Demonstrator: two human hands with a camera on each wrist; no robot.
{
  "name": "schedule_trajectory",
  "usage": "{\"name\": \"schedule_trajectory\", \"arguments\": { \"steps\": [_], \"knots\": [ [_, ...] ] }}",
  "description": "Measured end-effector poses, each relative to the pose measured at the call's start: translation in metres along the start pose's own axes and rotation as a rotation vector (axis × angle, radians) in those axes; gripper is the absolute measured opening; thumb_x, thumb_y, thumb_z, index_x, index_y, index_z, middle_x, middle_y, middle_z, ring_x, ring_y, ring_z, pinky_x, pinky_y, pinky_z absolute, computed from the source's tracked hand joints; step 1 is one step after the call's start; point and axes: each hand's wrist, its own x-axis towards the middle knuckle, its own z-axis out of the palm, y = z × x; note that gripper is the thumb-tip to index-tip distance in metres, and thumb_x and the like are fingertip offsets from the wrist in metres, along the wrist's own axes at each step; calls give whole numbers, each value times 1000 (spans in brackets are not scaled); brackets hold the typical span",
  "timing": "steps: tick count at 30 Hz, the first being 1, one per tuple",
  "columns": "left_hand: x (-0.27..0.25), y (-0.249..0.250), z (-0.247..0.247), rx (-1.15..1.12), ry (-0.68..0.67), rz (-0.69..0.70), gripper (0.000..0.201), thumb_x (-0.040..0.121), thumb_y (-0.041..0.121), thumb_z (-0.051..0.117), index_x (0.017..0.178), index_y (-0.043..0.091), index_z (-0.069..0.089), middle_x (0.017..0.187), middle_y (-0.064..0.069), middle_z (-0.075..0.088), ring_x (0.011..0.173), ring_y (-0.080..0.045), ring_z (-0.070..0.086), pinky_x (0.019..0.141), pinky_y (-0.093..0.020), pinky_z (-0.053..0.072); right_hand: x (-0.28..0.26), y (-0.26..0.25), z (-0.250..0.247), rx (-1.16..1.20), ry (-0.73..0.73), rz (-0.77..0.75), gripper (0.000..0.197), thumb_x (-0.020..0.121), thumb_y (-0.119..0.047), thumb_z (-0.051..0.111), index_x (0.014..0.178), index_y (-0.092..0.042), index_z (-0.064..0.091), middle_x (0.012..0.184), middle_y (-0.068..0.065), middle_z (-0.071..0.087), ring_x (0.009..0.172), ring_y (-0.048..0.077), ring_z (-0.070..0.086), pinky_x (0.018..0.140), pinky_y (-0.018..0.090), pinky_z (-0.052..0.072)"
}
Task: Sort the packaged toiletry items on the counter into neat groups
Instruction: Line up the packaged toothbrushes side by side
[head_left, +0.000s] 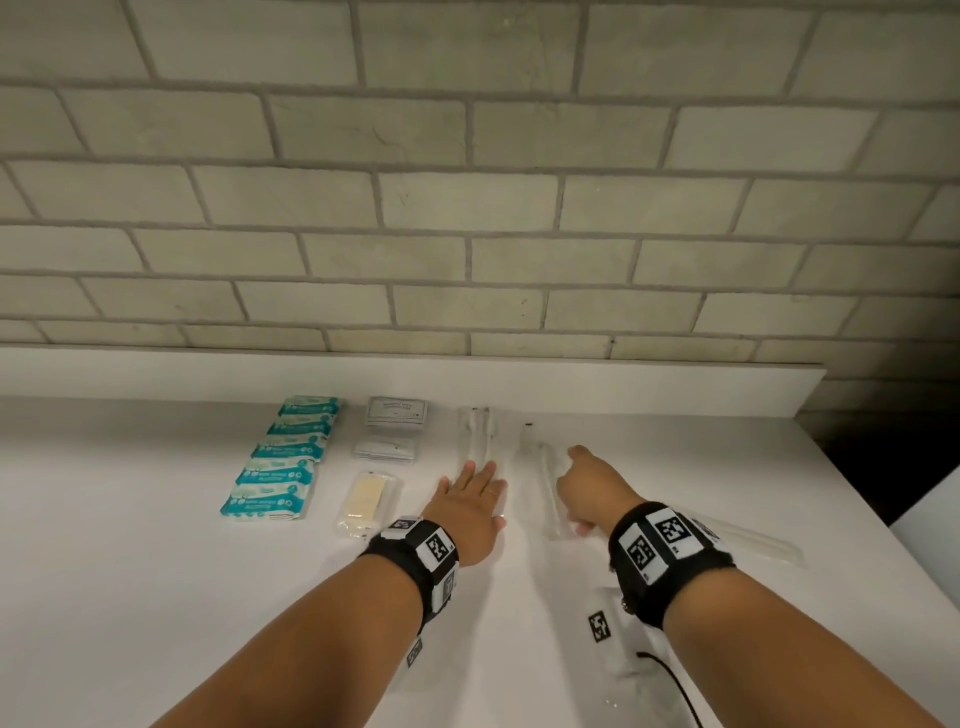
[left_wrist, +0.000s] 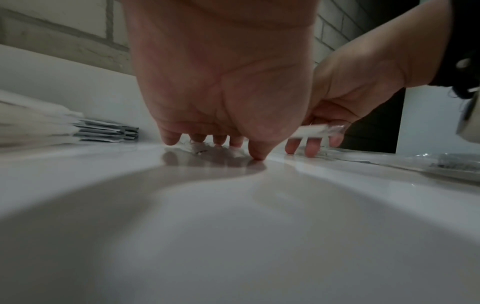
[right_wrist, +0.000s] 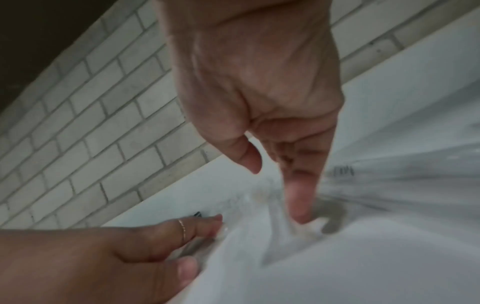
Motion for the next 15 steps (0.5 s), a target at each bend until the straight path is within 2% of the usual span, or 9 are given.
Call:
{"name": "schedule_trajectory", "arguments": {
  "steps": [3, 6, 10, 13, 14, 15],
  "knots": [
    [-1, -1, -1, -17, -14, 5, 59, 103, 34, 24, 154, 18, -1, 161, -1, -17, 148, -23, -15, 121, -45, 0, 1, -2, 4, -204, 49, -92, 50, 91, -4, 37, 140, -10, 40, 128, 15, 55, 109, 33, 60, 89, 37, 52],
    [0, 1, -3, -48, -18, 14, 60, 103, 28, 26, 154, 17, -3, 161, -2, -16, 148, -24, -15, 121, -46, -1, -2, -7, 21, -373, -7, -205, 47, 94, -10, 39, 141, -15, 42, 140, 8, 49, 123, 27, 51, 100, 35, 45],
    [0, 3, -4, -129, -15, 2, 69, 98, 25, 31, 153, 18, -8, 161, 0, -16, 148, -22, -17, 121, -45, -3, -3, -12, 35, -452, -59, -311, 49, 95, -13, 39, 144, -15, 38, 143, 7, 48, 127, 28, 48, 105, 40, 42],
    [2, 2, -2, -120, 25, 24, 68, 98, 30, 29, 153, 23, -12, 160, 1, -18, 147, -23, -19, 120, -46, -5, -1, -5, 28, -348, -54, -336, 53, 97, -16, 39, 149, -18, 29, 156, 4, 30, 138, 28, 37, 112, 39, 34],
    [3, 1, 0, -96, 41, 44, 67, 99, 34, 27, 152, 26, -13, 160, 2, -19, 147, -23, -21, 120, -47, -6, 0, -1, 23, -330, -24, -330, 51, 98, -19, 40, 148, -19, 32, 157, 3, 29, 138, 28, 36, 112, 38, 33],
    [4, 0, 1, -70, 53, 68, 65, 100, 38, 26, 152, 29, -13, 160, 3, -20, 146, -23, -22, 120, -48, -6, 1, 3, 15, -322, 32, -308, 48, 98, -22, 42, 146, -19, 36, 152, 5, 36, 135, 28, 40, 109, 38, 36]
  ]
}}
